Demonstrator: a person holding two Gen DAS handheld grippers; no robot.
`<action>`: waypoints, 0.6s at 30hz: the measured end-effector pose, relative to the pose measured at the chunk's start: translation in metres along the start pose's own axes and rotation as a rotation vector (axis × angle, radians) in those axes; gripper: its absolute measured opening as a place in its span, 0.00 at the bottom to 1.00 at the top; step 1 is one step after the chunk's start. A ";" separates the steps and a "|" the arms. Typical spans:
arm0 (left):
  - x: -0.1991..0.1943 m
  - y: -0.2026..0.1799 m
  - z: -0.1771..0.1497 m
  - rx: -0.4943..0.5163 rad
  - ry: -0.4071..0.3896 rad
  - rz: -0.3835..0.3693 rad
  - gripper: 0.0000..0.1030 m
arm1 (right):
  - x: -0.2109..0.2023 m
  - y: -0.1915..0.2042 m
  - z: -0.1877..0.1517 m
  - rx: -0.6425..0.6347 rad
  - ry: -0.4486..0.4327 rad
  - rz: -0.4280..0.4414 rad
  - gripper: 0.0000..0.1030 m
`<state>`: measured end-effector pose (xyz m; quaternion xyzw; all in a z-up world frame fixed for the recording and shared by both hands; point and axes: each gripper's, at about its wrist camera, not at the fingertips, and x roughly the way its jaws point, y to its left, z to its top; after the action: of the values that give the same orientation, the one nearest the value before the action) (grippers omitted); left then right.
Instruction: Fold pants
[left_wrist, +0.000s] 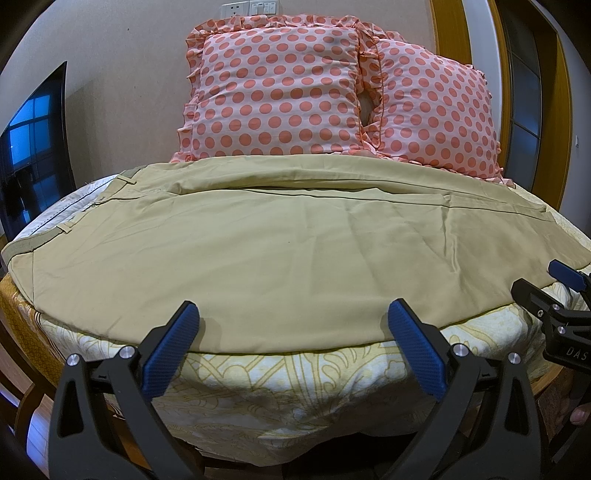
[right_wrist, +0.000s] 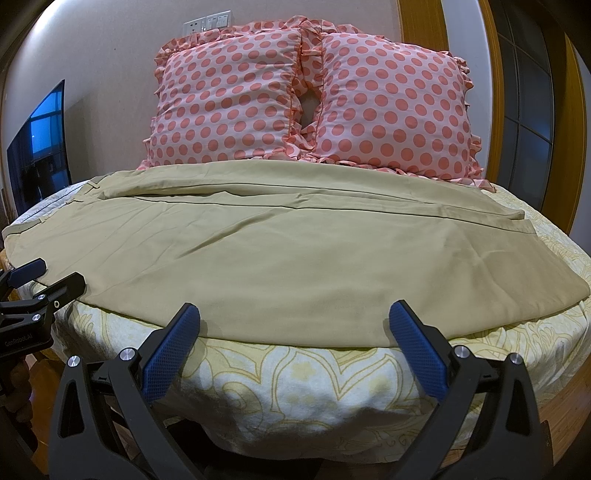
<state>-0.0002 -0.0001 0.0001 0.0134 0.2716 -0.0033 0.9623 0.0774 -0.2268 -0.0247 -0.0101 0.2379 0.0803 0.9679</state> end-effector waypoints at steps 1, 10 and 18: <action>0.000 0.000 0.000 0.000 0.000 0.000 0.98 | 0.000 0.000 0.000 0.000 -0.002 -0.001 0.99; 0.000 0.000 0.000 0.000 -0.001 0.000 0.98 | -0.004 0.001 0.001 0.003 -0.010 -0.008 0.99; 0.000 0.000 0.000 0.000 0.002 0.000 0.98 | -0.004 -0.001 -0.002 0.000 -0.015 -0.005 0.99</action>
<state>-0.0001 -0.0001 0.0001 0.0134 0.2728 -0.0034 0.9620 0.0733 -0.2289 -0.0242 -0.0103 0.2306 0.0778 0.9699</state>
